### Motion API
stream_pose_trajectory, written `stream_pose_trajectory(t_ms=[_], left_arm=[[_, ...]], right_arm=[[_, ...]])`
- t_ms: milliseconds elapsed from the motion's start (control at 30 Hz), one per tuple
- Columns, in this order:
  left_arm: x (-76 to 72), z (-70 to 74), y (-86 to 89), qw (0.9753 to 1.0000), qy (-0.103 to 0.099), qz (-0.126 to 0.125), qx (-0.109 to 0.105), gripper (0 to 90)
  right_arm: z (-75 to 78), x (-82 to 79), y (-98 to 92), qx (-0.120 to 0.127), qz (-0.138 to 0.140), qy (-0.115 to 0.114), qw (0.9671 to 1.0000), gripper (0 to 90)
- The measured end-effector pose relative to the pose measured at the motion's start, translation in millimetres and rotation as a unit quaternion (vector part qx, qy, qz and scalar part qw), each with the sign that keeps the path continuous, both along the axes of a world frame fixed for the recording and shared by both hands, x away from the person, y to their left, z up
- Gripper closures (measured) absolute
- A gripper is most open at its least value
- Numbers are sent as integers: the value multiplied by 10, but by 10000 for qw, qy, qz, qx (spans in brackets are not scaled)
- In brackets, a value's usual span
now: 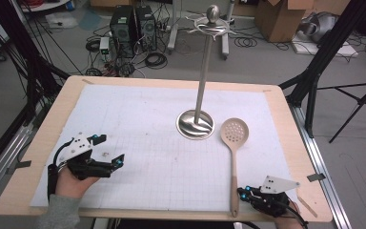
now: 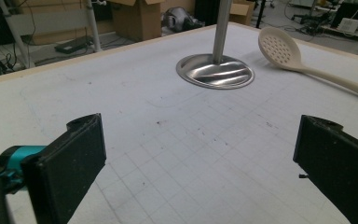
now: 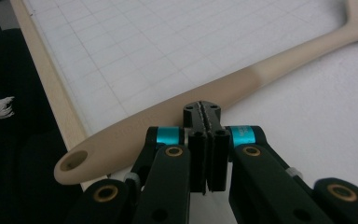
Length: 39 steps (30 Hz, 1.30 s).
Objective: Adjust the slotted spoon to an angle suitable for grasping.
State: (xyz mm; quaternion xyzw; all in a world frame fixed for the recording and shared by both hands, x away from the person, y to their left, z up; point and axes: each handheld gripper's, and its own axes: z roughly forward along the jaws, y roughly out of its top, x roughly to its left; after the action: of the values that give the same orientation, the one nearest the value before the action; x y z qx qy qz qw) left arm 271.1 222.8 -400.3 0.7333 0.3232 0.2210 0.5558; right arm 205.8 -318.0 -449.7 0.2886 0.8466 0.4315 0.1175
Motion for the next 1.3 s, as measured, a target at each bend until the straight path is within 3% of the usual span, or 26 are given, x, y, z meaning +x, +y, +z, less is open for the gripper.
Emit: stream_pose_trajectory(t_ms=[200,600,967,1300], left_arm=[[-4,6,20,10000,-17,-22,-44,27],[-75,104,317,9995,-95,57,-307,27],[-132,103,354,9992,-131,160,-337,27],[-182,116,427,9988,-194,242,-370,27]], right_arm=[[4,88,195,-22,150,3,9999,898],[22,329,655,-125,466,-14,9988,898],[25,532,996,-231,425,-165,9987,897],[26,690,1196,-275,322,-229,9988,897]])
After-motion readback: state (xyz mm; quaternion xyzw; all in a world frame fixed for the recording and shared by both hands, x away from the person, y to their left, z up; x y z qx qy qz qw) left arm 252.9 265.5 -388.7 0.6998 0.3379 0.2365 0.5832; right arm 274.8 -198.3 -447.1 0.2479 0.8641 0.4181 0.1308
